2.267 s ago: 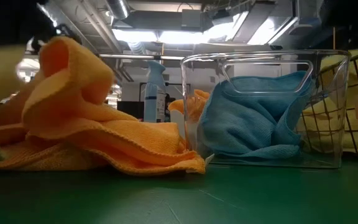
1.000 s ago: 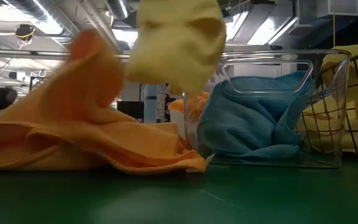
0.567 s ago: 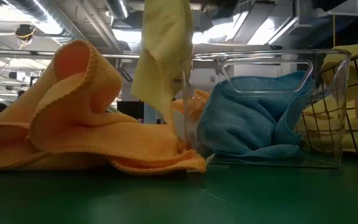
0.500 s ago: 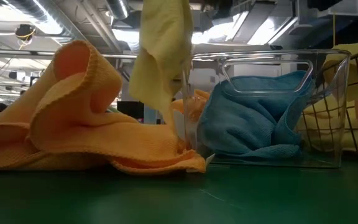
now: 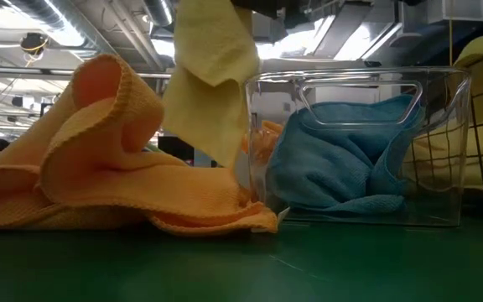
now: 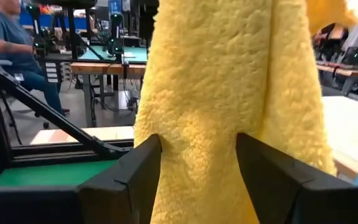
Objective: Sort microfiber towel by color & place in baskets
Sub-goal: Put the yellow towel into the gold wire basket
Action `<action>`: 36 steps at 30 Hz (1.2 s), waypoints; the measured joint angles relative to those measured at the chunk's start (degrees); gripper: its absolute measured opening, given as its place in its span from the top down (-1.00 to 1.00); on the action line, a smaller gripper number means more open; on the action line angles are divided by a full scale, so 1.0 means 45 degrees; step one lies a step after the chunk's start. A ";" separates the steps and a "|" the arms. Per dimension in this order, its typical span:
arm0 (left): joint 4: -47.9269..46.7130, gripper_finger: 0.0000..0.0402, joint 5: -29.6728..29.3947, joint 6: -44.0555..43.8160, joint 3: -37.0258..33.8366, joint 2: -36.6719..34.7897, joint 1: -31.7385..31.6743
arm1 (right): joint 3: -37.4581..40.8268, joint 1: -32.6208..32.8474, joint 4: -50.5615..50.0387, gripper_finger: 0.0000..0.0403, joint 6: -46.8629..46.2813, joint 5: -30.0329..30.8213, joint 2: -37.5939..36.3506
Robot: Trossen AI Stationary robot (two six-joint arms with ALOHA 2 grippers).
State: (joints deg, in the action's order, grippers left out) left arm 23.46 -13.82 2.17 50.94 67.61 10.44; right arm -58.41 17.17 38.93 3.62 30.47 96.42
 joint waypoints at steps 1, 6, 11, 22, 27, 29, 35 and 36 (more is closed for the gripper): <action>-0.0005 1.00 0.0005 -0.0004 0.0000 0.0000 0.0001 | -0.0079 -0.0008 -0.0157 0.00 -0.0191 -0.0006 0.0000; -0.0071 1.00 0.0017 -0.0109 0.0000 0.0000 0.0032 | -0.0462 -0.0097 -0.0735 0.39 -0.0362 -0.0003 0.0000; -0.0237 0.89 0.0010 -0.0121 0.0000 0.0000 0.0102 | -0.0685 -0.0073 -0.0813 0.93 0.1064 -0.0003 -0.0075; -0.2234 0.62 -0.0042 -0.0441 0.0000 0.0003 0.0102 | -0.0720 -0.0063 -0.5546 0.97 -0.0015 -0.0393 -0.2858; -0.3179 0.61 -0.0044 -0.0441 -0.0010 0.0005 0.0102 | -0.0720 -0.0058 -0.8439 0.98 -0.1523 -0.0586 -0.5185; -0.3362 0.62 -0.0048 -0.0442 -0.0010 0.0005 0.0102 | -0.0720 -0.0062 -0.9426 0.98 -0.2161 -0.0783 -0.6154; -0.3400 0.62 -0.0049 -0.0441 -0.0015 0.0003 0.0102 | -0.0725 -0.0063 -1.2278 0.99 -0.4322 -0.2028 -0.8991; -0.3400 0.62 -0.0049 -0.0441 -0.0015 0.0005 0.0102 | -0.0725 -0.0060 -1.2821 0.98 -0.4712 -0.2236 -0.9466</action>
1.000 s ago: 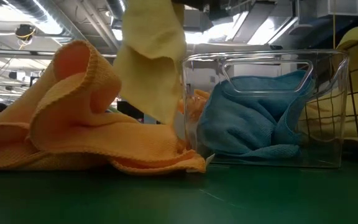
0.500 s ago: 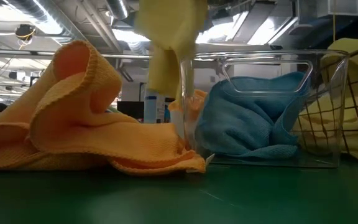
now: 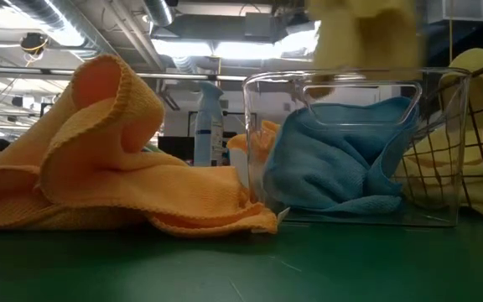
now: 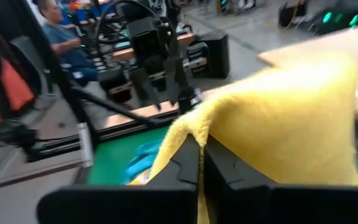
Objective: Sort microfiber towel by color & place in baskets
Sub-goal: Put the yellow towel into the gold wire basket
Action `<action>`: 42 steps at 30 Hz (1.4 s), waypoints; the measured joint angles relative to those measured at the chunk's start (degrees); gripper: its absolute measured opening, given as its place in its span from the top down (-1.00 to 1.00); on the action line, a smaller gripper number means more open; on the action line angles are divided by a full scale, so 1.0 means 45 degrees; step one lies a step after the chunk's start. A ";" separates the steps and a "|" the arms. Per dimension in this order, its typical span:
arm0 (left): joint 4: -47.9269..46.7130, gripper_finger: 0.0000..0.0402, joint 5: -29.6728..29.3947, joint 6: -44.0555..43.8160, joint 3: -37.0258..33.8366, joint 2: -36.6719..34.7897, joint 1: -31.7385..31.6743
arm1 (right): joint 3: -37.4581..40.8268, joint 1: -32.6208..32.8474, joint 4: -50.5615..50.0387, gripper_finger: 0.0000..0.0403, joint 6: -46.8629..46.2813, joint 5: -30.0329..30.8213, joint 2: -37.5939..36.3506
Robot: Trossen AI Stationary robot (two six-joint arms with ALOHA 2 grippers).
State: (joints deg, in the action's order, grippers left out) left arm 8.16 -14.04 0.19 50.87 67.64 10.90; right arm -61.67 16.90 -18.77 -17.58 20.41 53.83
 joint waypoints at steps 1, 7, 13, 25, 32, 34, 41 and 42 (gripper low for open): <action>0.0000 0.62 0.0000 0.0000 0.0000 -0.0001 0.0000 | 0.0000 -0.0001 -0.0511 0.98 -0.0389 -0.0209 -0.0425; 0.0001 0.62 -0.0005 0.0000 0.0000 0.0000 0.0000 | 0.0000 -0.0003 -0.3367 0.99 -0.2546 -0.1784 -0.2530; -0.0005 0.62 -0.0004 0.0000 0.0000 0.0000 0.0000 | -0.0005 -0.0001 -0.6411 0.99 -0.4260 -0.2935 -0.4022; -0.0005 0.62 -0.0005 0.0004 0.0000 -0.0004 0.0000 | 0.2671 0.0002 -0.7896 0.98 -0.6884 -0.3140 -0.4038; -0.0005 0.62 -0.1169 0.0045 0.0000 -0.0005 -0.0169 | 0.4899 -0.0003 -0.6441 0.95 -0.7523 -0.3981 -0.2886; -0.0015 0.62 -0.1584 0.0026 0.0000 -0.0002 -0.0365 | 0.5220 -0.0003 -0.6220 0.94 -0.7521 -0.4175 -0.2381; -0.0879 0.62 -0.1725 -0.0917 0.0000 -0.0021 -0.1669 | 0.5396 -0.0003 -0.6140 0.93 -0.7511 -0.5126 -0.0861; -0.1433 0.62 -0.1724 -0.1171 0.0000 -0.0063 -0.1933 | 0.5396 -0.0003 -0.6078 0.93 -0.7476 -0.5258 -0.0686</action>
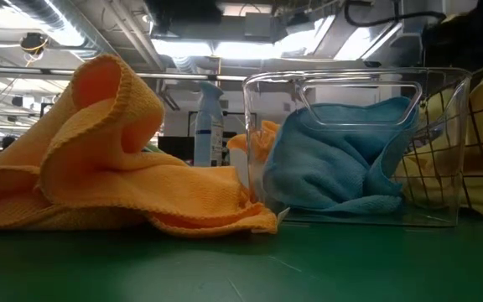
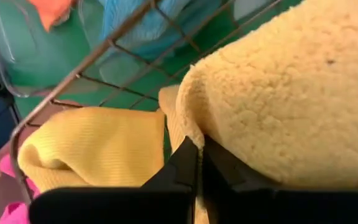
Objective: Sort microfiber towel by color & place in baskets
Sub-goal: Put the yellow towel into the gold wire basket
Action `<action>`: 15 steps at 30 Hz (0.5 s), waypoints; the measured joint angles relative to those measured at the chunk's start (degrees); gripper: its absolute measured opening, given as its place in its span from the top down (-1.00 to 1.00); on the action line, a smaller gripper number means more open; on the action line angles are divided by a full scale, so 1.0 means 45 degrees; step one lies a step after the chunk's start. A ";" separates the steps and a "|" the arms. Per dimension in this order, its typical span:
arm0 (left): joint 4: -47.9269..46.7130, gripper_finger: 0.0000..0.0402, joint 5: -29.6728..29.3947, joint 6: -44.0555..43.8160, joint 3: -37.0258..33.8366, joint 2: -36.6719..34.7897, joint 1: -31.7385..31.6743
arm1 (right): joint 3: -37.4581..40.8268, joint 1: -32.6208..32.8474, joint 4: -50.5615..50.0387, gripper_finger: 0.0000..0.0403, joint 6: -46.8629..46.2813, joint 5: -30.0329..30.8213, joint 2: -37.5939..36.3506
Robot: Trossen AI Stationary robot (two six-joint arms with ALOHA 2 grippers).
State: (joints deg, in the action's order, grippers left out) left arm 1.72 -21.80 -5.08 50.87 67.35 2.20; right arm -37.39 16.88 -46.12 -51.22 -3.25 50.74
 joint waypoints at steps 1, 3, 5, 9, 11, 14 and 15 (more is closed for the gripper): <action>-0.0652 0.62 -0.0008 -0.0252 0.0000 -0.0045 -0.0265 | 0.0000 -0.0003 0.0017 0.93 0.0007 -0.0135 0.0144; -0.1998 0.62 -0.0026 -0.0815 0.0002 -0.0079 -0.0814 | 0.0000 -0.0003 0.0005 0.93 0.0010 -0.0323 0.0401; -0.3572 0.62 -0.0024 -0.1395 0.0005 -0.0072 -0.1352 | 0.0000 -0.0005 0.0013 0.93 0.0010 -0.0430 0.0580; -0.6020 0.62 -0.0197 -0.2583 0.0005 -0.0026 -0.2314 | 0.0000 -0.0010 0.0014 0.93 -0.0001 -0.0444 0.0700; -0.6957 0.62 -0.0485 -0.3150 0.0005 0.0037 -0.2669 | 0.0000 -0.0010 0.0015 0.93 -0.0271 -0.0529 0.0700; -0.7831 0.62 -0.0612 -0.3390 0.0005 0.0019 -0.3083 | 0.0000 -0.0010 0.0008 0.92 -0.0814 -0.0532 0.0700; -0.8120 0.62 -0.0602 -0.3421 0.0005 0.0019 -0.3190 | 0.0000 -0.0010 0.0003 0.90 -0.0862 -0.0540 0.0700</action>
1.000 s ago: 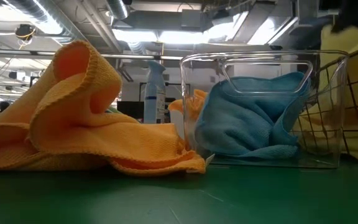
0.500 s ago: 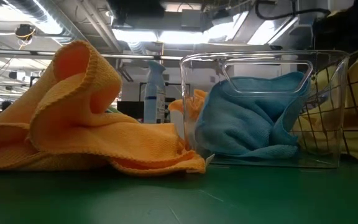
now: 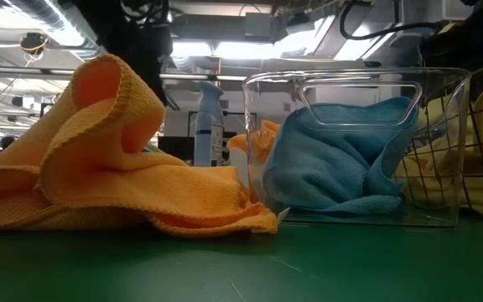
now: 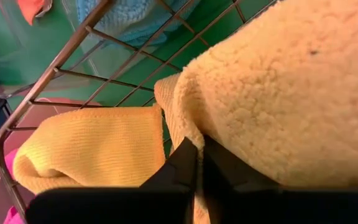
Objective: Sort microfiber towel by color & place in baskets
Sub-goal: Put the yellow towel into the gold wire basket, then put the green towel into the black woven basket
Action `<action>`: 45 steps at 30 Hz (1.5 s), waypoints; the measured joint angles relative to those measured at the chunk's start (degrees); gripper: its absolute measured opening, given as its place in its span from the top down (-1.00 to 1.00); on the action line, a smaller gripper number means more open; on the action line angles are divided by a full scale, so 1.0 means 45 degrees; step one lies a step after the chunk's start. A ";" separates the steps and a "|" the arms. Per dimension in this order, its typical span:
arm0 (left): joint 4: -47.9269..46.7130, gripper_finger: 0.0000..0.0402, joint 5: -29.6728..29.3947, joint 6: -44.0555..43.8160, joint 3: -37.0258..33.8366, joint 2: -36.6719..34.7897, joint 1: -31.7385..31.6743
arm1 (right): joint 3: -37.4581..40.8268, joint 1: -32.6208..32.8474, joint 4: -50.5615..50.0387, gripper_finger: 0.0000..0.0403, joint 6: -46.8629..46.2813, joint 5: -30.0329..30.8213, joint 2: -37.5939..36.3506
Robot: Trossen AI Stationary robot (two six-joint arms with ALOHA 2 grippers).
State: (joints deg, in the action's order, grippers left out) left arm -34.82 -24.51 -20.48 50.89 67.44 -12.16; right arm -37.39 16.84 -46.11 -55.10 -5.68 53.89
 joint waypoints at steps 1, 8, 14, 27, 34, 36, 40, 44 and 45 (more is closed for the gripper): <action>-0.0292 0.62 0.0031 0.0002 0.0000 0.0007 -0.0090 | 0.0000 0.0000 0.0000 0.87 -0.0007 -0.0039 0.0000; -0.1240 0.55 0.1175 -0.0044 -0.0199 0.0010 -0.0705 | 0.0000 0.0000 -0.0005 0.48 -0.0031 -0.0393 0.0000; -0.1200 0.29 0.1330 -0.0121 -0.0900 0.0010 -0.1037 | 0.0000 0.0000 -0.0010 0.26 -0.0037 -0.1409 0.0000; 0.1577 0.14 0.1175 -0.0338 -0.2950 0.0010 -0.1462 | -0.1724 0.0000 -0.0093 0.23 0.0144 -0.0884 -0.0126; 0.2301 0.34 0.0889 -0.0328 -0.3381 0.0014 -0.1658 | -0.3491 0.0000 -0.0102 0.23 0.0915 -0.0876 -0.0126; 0.2324 0.47 0.0911 -0.0325 -0.3381 0.0015 -0.1658 | -0.3923 0.0000 -0.0107 0.23 0.1239 -0.0780 -0.0126; 0.2550 0.82 0.1192 -0.0268 -0.3385 0.0013 -0.1655 | -0.4706 0.0003 -0.0092 0.23 0.1988 -0.0010 -0.0126; 0.2641 0.96 0.1696 0.0374 -0.3231 0.0015 -0.1653 | -0.5306 0.0000 -0.0044 0.23 0.3054 0.1155 -0.0126; 0.2595 0.96 0.1709 0.0464 -0.3103 0.0015 -0.1641 | -0.5398 0.0000 -0.0030 0.23 0.3382 0.1461 -0.0126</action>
State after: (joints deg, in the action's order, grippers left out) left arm -23.14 -16.82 -18.39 36.93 67.51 -19.54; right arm -61.68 16.84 -46.24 -39.88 0.89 53.32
